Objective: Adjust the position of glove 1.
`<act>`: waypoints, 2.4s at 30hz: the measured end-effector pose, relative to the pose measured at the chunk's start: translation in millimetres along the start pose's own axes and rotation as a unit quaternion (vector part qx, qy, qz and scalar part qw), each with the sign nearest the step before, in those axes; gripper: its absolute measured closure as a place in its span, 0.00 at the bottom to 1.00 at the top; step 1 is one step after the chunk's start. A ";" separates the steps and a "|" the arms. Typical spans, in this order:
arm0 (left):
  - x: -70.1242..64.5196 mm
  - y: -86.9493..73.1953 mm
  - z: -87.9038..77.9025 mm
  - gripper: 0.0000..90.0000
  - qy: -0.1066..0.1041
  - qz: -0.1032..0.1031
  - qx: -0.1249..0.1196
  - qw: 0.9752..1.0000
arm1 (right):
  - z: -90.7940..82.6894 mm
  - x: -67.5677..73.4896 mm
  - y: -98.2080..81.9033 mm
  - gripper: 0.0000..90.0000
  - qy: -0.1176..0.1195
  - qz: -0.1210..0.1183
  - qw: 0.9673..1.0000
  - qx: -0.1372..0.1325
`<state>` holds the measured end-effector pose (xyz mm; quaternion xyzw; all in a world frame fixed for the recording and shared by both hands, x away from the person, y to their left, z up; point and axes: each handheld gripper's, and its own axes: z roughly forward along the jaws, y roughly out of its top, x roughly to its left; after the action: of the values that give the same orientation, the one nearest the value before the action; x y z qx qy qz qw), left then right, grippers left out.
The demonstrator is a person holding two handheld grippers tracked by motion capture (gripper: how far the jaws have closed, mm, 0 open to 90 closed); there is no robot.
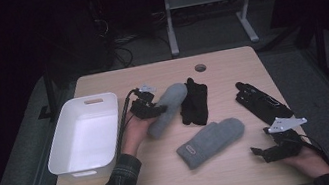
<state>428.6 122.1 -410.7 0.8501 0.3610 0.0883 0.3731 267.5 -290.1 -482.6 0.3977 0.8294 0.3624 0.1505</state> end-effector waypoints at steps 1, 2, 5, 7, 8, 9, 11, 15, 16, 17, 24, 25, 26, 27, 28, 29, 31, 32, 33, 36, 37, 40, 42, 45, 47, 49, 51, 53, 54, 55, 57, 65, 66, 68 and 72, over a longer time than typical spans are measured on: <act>-2.5 1.1 -2.5 0.79 -0.006 -0.002 -0.002 1.000 | 0.0 0.0 0.0 0.11 0.000 0.000 1.000 0.000; -4.8 2.4 -5.1 0.79 -0.010 -0.002 -0.002 1.000 | 0.0 0.0 0.0 0.11 0.000 0.000 1.000 0.000; -11.9 5.9 -11.5 0.79 -0.021 -0.001 -0.006 1.000 | 0.0 0.0 0.0 0.11 0.000 0.000 1.000 0.000; -15.9 8.3 -15.3 0.79 -0.033 -0.005 -0.009 0.999 | 0.0 0.0 0.0 0.11 0.000 0.000 1.000 0.000; -18.2 9.3 -16.7 0.79 -0.038 -0.009 -0.012 0.999 | 0.0 0.0 0.0 0.11 0.000 0.000 1.000 0.000; -20.4 10.3 -18.2 0.79 -0.044 -0.008 -0.013 0.999 | 0.0 0.0 0.0 0.11 0.000 0.000 1.000 0.000; -25.8 12.0 -20.4 0.79 -0.052 -0.006 -0.014 0.999 | 0.0 0.0 0.0 0.11 0.000 0.000 1.000 0.000; -36.9 15.3 -20.6 0.79 -0.065 0.003 -0.016 0.998 | 0.0 0.0 0.0 0.11 -0.001 0.000 1.000 0.000; -39.8 16.3 -20.2 0.79 -0.067 0.008 -0.015 0.998 | 0.0 0.0 0.0 0.11 0.000 0.000 1.000 0.000; -43.0 17.3 -19.5 0.79 -0.070 0.011 -0.017 0.997 | 0.0 0.0 0.0 0.11 0.000 0.000 1.000 0.000; -62.9 22.0 -15.7 0.79 -0.096 0.032 -0.012 0.995 | 0.0 0.0 0.0 0.11 0.000 0.000 1.000 0.000; -65.9 22.3 -14.9 0.79 -0.098 0.035 -0.011 0.995 | 0.0 -0.1 0.0 0.11 0.000 0.000 1.000 0.000; -69.1 22.7 -13.9 0.79 -0.099 0.037 -0.010 0.994 | 0.0 -0.1 0.0 0.11 0.000 0.000 1.000 0.000; -72.0 23.0 -12.9 0.79 -0.100 0.041 -0.007 0.994 | 0.0 -0.1 0.0 0.11 0.000 0.000 1.000 0.000; -74.9 23.3 -11.5 0.79 -0.102 0.043 -0.007 0.994 | 0.0 -0.1 0.0 0.11 0.000 0.000 1.000 0.000; -78.0 23.5 -10.1 0.79 -0.106 0.045 -0.007 0.993 | 0.0 0.0 0.0 0.11 0.000 0.000 1.000 0.000; -83.7 24.0 -7.5 0.79 -0.112 0.055 -0.001 0.992 | 0.0 -0.1 0.0 0.11 0.000 0.000 1.000 0.000; -86.8 24.1 -6.2 0.79 -0.115 0.058 0.001 0.992 | 0.0 -0.1 0.0 0.11 0.000 0.000 1.000 0.000; -89.4 24.4 -4.9 0.79 -0.119 0.063 0.004 0.991 | 0.0 -0.1 0.0 0.11 0.000 0.000 1.000 0.000; -97.5 24.0 -1.8 0.79 -0.127 0.070 0.005 0.989 | 0.0 0.0 0.0 0.11 0.000 0.000 1.000 0.000; -100.1 23.8 -1.0 0.79 -0.129 0.075 0.007 0.989 | 0.0 -0.1 0.0 0.11 0.000 0.000 1.000 0.000; -107.8 23.1 2.8 0.79 -0.132 0.084 0.011 0.988 | 0.0 -0.1 0.0 0.11 -0.001 0.000 1.000 0.000; -112.5 22.8 5.6 0.79 -0.135 0.090 0.014 0.987 | 0.0 0.0 0.0 0.11 0.000 0.000 1.000 0.000; -119.0 22.4 10.3 0.79 -0.135 0.107 0.019 0.985 | 0.0 -0.1 0.0 0.11 0.000 0.000 1.000 0.000; -122.0 21.7 14.0 0.79 -0.136 0.114 0.026 0.984 | 0.0 -0.1 0.0 0.11 0.000 0.000 1.000 0.000; -124.8 20.3 18.1 0.79 -0.141 0.113 0.031 0.983 | 0.0 -0.1 0.0 0.11 0.000 0.000 1.000 0.000; -126.9 18.9 21.1 0.78 -0.142 0.121 0.034 0.982 | 0.0 -0.2 0.0 0.11 0.000 0.000 1.000 0.000; -128.1 18.1 24.0 0.78 -0.142 0.126 0.040 0.981 | 0.0 -0.3 -0.1 0.11 0.000 0.000 1.000 0.000; -129.5 17.2 25.7 0.78 -0.140 0.122 0.039 0.982 | 0.0 -0.3 0.0 0.11 0.000 0.000 1.000 0.000; -129.6 16.9 26.7 0.78 -0.137 0.128 0.043 0.981 | 0.0 -0.3 -0.1 0.11 0.000 0.000 1.000 0.000; -131.2 15.5 29.4 0.77 -0.135 0.122 0.043 0.982 | 0.0 -0.3 -0.1 0.11 0.000 0.000 1.000 0.000; -134.2 8.6 37.7 0.73 -0.139 0.120 0.046 0.982 | 0.0 -0.3 -0.1 0.11 0.000 0.000 1.000 0.000; -134.8 8.0 38.6 0.72 -0.140 0.120 0.046 0.982 | 0.0 -0.3 0.0 0.11 0.000 0.000 1.000 0.000; -135.8 7.7 39.2 0.67 -0.139 0.126 0.045 0.981 | 0.0 -0.3 0.0 0.11 0.000 0.000 1.000 0.000; -137.4 9.6 35.5 0.55 -0.134 0.138 0.032 0.981 | 0.0 -0.3 0.0 0.11 0.000 0.000 1.000 0.000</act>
<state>349.3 4.0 -412.7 0.9075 0.1893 0.0122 0.3749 267.6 -290.4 -482.6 0.3975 0.8293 0.3624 0.1510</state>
